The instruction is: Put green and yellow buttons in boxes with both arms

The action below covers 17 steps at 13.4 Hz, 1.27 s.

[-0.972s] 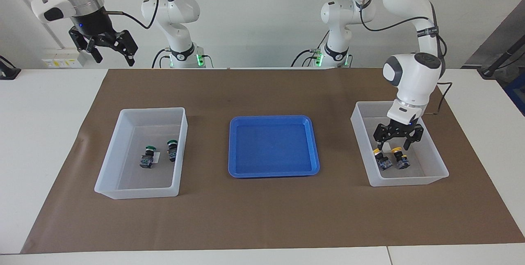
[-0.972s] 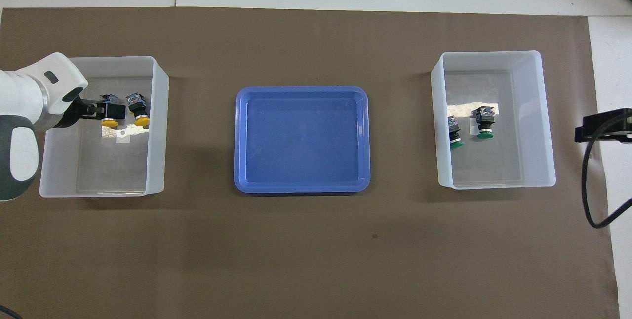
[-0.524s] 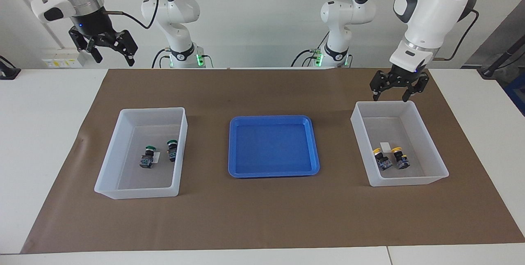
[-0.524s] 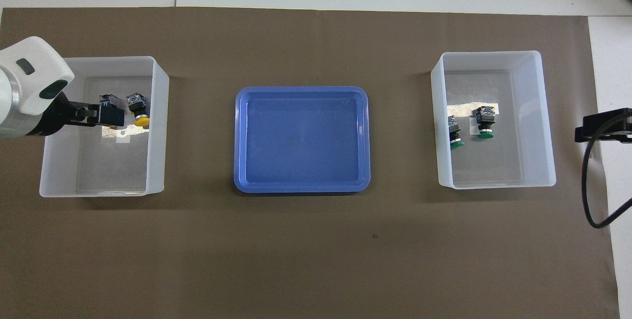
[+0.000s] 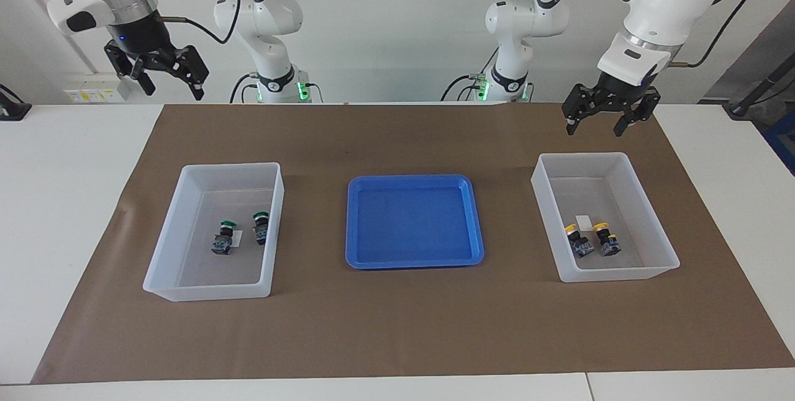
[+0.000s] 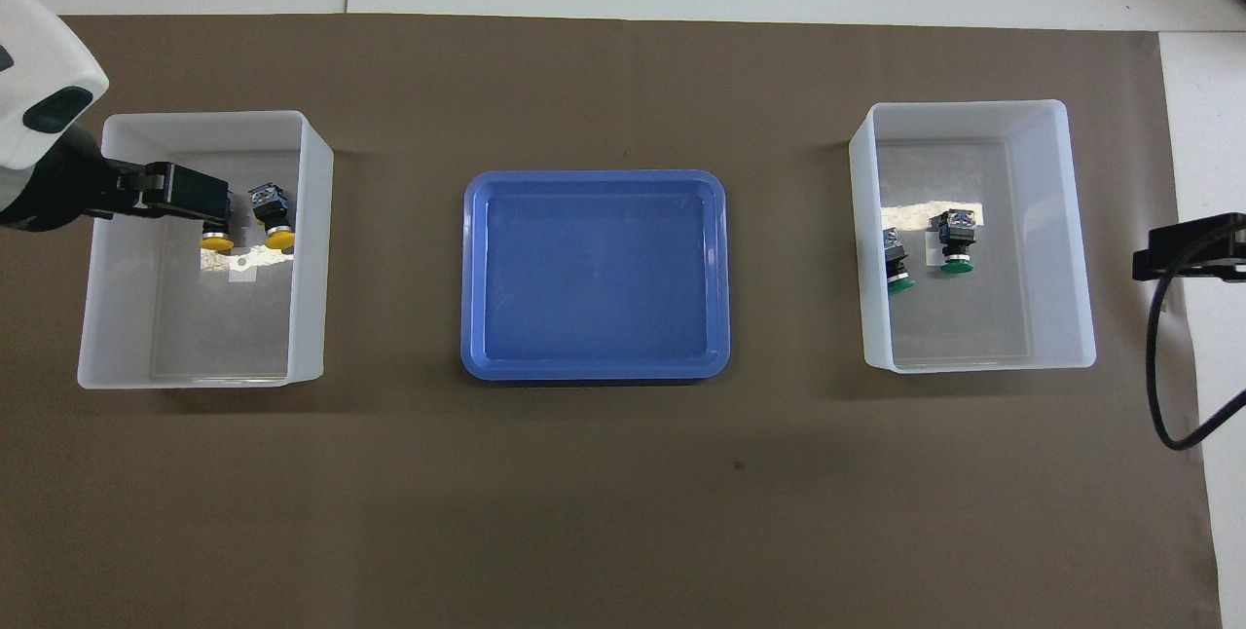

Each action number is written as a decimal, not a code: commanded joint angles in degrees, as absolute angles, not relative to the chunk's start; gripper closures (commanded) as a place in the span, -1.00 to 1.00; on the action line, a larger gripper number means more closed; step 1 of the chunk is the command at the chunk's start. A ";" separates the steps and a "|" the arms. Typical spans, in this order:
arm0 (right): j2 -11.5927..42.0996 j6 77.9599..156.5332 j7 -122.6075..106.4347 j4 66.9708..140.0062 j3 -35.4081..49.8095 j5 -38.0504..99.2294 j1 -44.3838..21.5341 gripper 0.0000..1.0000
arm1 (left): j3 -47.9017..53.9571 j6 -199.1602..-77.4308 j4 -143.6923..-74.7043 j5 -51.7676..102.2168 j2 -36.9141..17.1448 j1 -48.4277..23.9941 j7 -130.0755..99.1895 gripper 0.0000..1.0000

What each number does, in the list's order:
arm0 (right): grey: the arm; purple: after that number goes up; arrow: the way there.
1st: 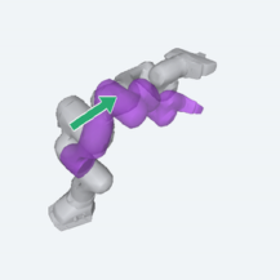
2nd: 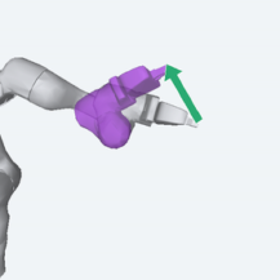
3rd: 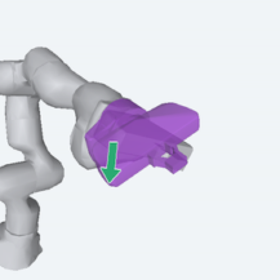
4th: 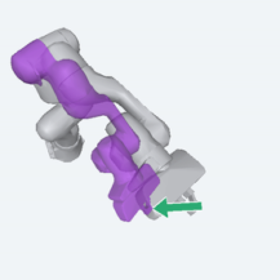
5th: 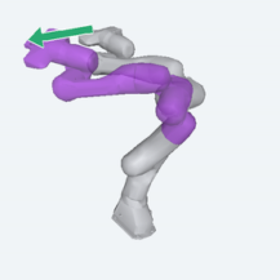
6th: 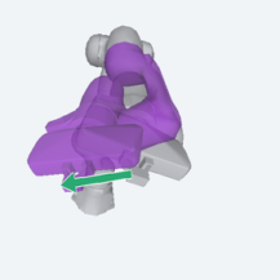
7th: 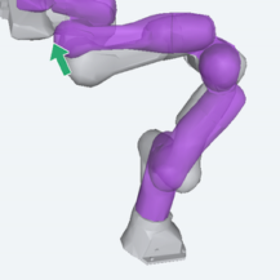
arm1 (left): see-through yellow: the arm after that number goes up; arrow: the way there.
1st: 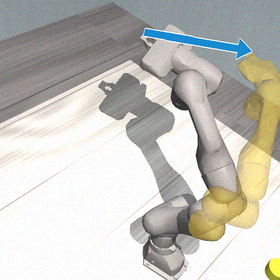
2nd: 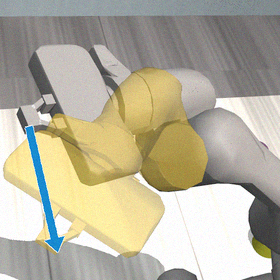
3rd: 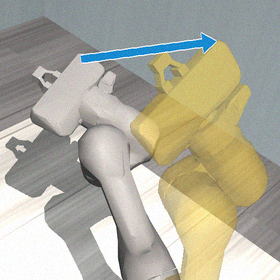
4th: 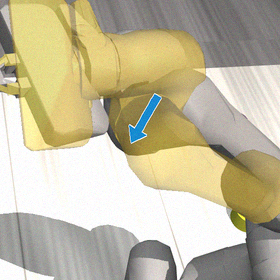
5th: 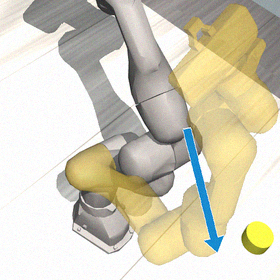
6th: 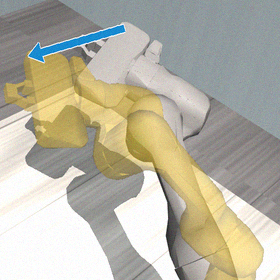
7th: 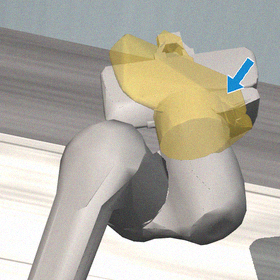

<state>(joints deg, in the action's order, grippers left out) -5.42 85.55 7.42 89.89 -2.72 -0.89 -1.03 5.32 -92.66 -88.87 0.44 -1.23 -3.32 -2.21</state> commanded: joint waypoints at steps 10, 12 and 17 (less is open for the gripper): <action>-6.33 85.17 7.29 90.70 -2.29 -0.88 -0.62 -1.00 | 4.22 -87.63 -91.05 0.44 0.88 -2.29 3.08 -1.00; -6.33 85.17 7.29 90.70 -2.29 -0.88 -0.70 -1.00 | 4.31 -87.54 -91.14 -0.61 0.97 -2.37 3.08 -1.00; -6.33 85.17 7.29 90.70 -2.20 -0.88 -0.62 -1.00 | 4.22 -88.15 -91.67 -0.70 1.23 -2.20 2.72 -1.00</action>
<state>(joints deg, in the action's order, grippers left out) -5.42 85.55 7.42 89.89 -2.72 -0.89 -1.04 4.29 -87.97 -89.65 0.04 -0.55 -2.51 2.13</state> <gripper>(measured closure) 0.000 0.000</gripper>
